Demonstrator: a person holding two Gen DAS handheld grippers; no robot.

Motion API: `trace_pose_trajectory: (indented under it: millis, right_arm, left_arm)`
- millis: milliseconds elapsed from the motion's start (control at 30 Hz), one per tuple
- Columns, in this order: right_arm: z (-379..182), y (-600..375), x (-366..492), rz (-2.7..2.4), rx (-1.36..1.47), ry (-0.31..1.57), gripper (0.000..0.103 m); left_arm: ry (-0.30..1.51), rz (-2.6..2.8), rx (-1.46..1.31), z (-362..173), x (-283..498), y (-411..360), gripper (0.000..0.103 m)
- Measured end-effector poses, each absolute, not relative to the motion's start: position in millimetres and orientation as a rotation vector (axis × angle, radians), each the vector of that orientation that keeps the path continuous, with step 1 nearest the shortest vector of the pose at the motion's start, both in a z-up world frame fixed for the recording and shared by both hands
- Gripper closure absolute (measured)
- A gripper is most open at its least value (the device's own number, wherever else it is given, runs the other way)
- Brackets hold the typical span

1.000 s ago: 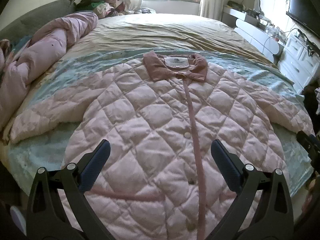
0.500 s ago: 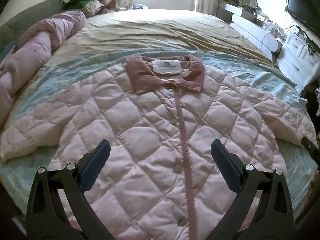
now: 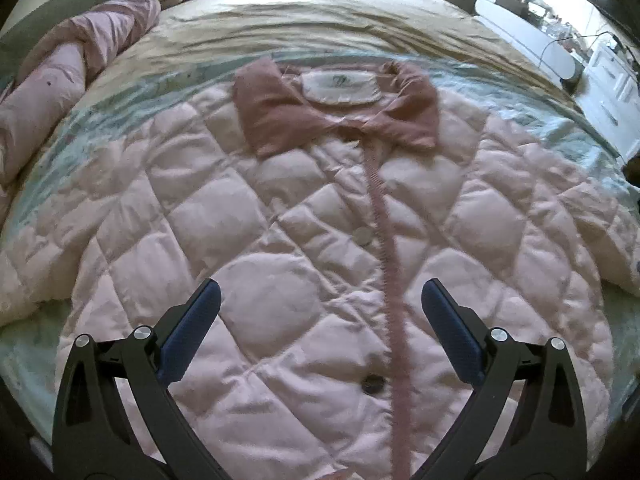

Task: Fold large clothes
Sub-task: 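Lift the sleeve with the right gripper and fold it across the coat body toward the collar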

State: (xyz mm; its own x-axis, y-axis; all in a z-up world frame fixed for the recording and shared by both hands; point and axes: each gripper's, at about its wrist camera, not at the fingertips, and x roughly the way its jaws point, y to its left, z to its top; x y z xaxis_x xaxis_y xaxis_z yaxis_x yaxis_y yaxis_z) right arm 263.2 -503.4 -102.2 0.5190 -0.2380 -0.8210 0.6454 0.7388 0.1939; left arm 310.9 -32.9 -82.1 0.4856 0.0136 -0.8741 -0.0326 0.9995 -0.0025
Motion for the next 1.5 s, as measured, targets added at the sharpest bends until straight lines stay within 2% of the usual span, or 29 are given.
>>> trace_pose_trajectory:
  millis: [200, 467, 533, 600, 633, 700, 800, 900, 1133, 1500]
  right_arm:
    - [-129.1, -557.1, 266.9, -0.645, 0.761, 0.883, 0.004]
    - [-138.6, -610.9, 265.0, -0.727, 1.004, 0.732, 0.005]
    - [-139.2, -619.3, 262.6, -0.737, 1.031, 0.691, 0.018]
    - [-140.2, -624.1, 257.8, -0.75, 1.047, 0.674, 0.039]
    - [-140.7, -625.4, 254.8, -0.745, 1.061, 0.66, 0.044]
    - [-135.5, -624.0, 255.0, -0.71, 1.055, 0.645, 0.066]
    - [-111.4, -610.6, 259.3, -0.663, 0.955, 0.62, 0.083]
    - [-78.0, -597.6, 268.7, -0.592, 0.825, 0.582, 0.086]
    - [0.0, -534.8, 280.6, -0.453, 0.524, 0.501, 0.087]
    - [65.3, -440.8, 288.9, -0.219, 0.305, 0.444, 0.088]
  left_arm:
    - [1.094, 0.048, -0.053, -100.6, 314.4, -17.8, 0.009]
    - [1.067, 0.064, -0.073, -87.7, 312.2, -5.0, 0.009]
    - [1.061, 0.066, -0.067, -81.9, 314.9, -3.9, 0.009]
    - [1.048, 0.074, -0.056, -72.4, 317.6, -0.3, 0.009]
    - [1.04, 0.081, -0.054, -66.1, 319.4, 2.7, 0.009]
    - [1.03, 0.091, -0.056, -56.1, 322.7, 8.3, 0.009]
    - [1.013, 0.108, -0.052, -37.9, 328.3, 14.6, 0.009]
    - [0.988, 0.115, -0.058, -20.7, 329.5, 17.5, 0.009]
    - [0.948, 0.101, -0.088, 7.2, 317.4, 18.4, 0.009]
    - [0.915, 0.092, -0.08, 32.1, 295.5, 21.2, 0.009]
